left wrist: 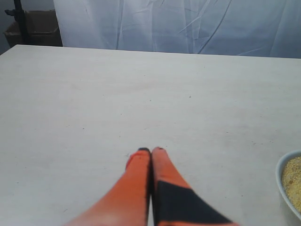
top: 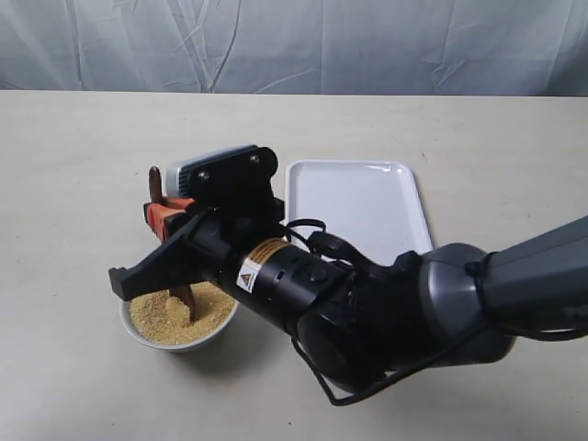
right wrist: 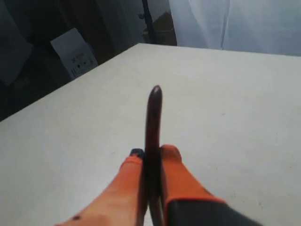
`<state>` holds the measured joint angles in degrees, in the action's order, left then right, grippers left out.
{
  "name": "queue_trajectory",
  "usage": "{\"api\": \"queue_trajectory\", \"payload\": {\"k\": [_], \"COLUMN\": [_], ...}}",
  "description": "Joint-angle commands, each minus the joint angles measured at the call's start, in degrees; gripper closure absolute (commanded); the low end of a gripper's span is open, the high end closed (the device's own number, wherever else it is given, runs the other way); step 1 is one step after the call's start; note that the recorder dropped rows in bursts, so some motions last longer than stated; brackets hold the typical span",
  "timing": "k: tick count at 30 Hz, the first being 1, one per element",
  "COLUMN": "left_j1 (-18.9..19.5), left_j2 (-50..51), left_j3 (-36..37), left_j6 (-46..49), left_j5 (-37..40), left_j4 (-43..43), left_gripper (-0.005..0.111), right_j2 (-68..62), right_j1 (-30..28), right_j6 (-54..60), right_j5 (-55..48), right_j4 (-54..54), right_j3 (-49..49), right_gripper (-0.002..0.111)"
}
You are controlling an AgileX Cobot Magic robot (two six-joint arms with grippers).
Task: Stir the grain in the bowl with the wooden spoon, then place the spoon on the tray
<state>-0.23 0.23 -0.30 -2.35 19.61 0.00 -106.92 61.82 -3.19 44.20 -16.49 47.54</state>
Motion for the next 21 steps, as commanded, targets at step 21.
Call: {"api": "queue_trajectory", "payload": {"k": [21], "left_j1": [0.1], "left_j2": [-0.2], "left_j3": [0.3], "left_j6": [-0.1], "left_j5": [-0.4], "left_j4": [0.0], "left_gripper": [0.107], "right_j2": [-5.2], "right_j1": [-1.7], "right_j6": [-4.9], "right_j5": [1.9], "right_j4": [3.8], "right_j3": [0.2], "right_gripper": [0.109]}}
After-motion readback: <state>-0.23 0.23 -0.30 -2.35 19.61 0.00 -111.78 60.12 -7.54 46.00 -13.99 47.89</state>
